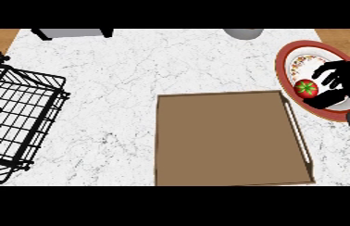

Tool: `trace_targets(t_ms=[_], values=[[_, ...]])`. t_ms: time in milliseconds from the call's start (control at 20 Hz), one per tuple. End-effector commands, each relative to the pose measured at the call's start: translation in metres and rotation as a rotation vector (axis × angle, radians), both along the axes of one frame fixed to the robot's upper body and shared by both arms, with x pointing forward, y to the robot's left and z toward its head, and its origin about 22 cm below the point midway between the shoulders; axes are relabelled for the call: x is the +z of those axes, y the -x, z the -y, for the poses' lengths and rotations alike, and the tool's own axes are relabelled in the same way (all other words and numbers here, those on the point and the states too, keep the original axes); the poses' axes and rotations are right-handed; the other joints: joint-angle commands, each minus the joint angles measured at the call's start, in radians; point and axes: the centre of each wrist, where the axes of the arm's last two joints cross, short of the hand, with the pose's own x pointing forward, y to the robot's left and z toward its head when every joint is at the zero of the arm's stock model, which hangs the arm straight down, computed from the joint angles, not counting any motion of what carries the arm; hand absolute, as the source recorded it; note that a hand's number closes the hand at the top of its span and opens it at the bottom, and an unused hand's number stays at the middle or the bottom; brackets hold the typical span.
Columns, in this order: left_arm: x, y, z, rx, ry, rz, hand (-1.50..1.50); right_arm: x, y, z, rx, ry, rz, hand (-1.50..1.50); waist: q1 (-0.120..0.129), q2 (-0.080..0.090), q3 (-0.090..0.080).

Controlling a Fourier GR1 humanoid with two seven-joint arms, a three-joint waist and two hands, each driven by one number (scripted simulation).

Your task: Pick the tomato from the tray and place it in the plate

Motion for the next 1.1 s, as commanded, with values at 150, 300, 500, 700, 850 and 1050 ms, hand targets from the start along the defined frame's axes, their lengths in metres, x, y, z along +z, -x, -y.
trace_targets(t_ms=[150, 300, 500, 700, 850, 1050], values=[[0.050, -0.082, 0.007, -0.238, -0.070, 0.490, 0.00, 0.004, -0.005, 0.007, 0.125, -0.116, 0.035, -1.50, -0.028, -0.016, 0.006], [0.045, -0.080, 0.009, -0.224, -0.062, 0.468, 0.00, 0.012, -0.014, -0.008, 0.178, -0.293, 0.196, -1.50, -0.054, -0.029, 0.009], [0.042, -0.073, 0.004, -0.188, -0.070, 0.446, 0.00, 0.025, -0.016, 0.007, 0.130, -0.489, 0.365, -1.50, -0.075, -0.037, 0.010], [0.042, -0.073, 0.006, -0.200, -0.082, 0.463, 0.00, 0.022, -0.014, 0.020, 0.124, -0.634, 0.418, -1.50, -0.077, -0.032, 0.009], [0.043, -0.072, 0.006, -0.197, -0.073, 0.458, 0.00, 0.016, -0.008, 0.030, 0.142, -0.691, 0.422, -1.50, -0.080, -0.029, 0.007], [0.044, -0.073, 0.008, -0.185, -0.074, 0.472, 0.00, 0.007, -0.001, 0.043, 0.168, -0.739, 0.437, -1.50, -0.079, -0.022, 0.008]])
